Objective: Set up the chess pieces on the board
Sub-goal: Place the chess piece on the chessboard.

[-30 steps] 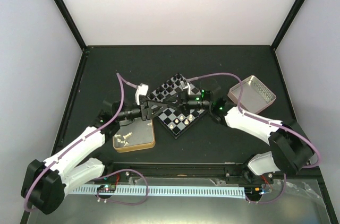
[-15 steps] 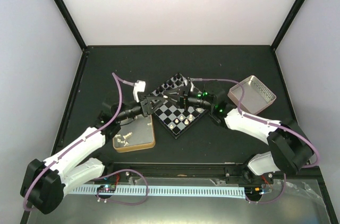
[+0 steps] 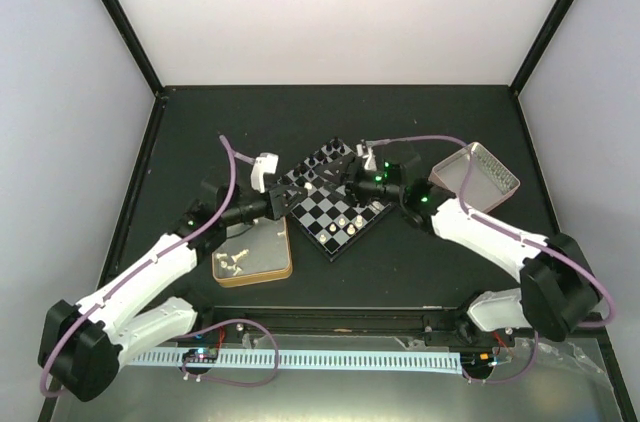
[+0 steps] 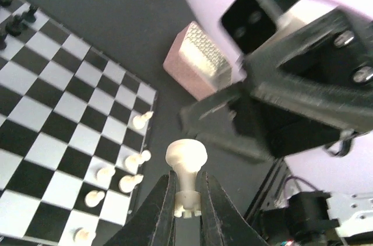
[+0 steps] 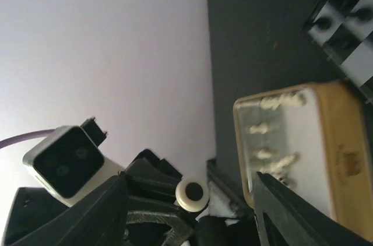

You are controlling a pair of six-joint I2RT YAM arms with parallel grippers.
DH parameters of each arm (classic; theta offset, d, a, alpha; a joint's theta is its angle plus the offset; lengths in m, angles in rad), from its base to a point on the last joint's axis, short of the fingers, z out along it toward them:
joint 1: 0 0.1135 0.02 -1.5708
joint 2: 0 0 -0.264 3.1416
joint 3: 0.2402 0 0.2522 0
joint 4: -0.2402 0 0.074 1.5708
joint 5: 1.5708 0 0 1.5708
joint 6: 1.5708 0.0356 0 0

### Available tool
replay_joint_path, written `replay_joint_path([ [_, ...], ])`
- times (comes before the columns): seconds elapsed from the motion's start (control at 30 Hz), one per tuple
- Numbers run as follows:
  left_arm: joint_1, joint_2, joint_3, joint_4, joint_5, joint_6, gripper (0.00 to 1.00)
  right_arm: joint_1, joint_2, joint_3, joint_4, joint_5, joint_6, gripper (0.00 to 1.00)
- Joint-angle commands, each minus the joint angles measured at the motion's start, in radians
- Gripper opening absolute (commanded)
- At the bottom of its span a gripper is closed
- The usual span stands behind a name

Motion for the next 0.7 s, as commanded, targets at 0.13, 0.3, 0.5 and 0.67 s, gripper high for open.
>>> replay_joint_path([
  [0.13, -0.143, 0.161, 0.281, -0.579, -0.228, 0.14, 0.02, -0.082, -0.156, 0.043, -0.475, 0.359, -0.507, 0.66],
  [0.3, -0.245, 0.369, 0.437, -0.786, -0.353, 0.13, 0.02, -0.126, -0.229, 0.018, -0.651, 0.648, -0.599, 0.66],
  [0.5, -0.353, 0.579, 0.559, -0.873, -0.36, 0.129, 0.02, -0.15, -0.295, -0.02, -0.692, 0.772, -0.646, 0.66],
  [0.67, -0.404, 0.697, 0.638, -0.934, -0.376, 0.128, 0.02, -0.157, -0.294, -0.035, -0.695, 0.763, -0.647, 0.66],
])
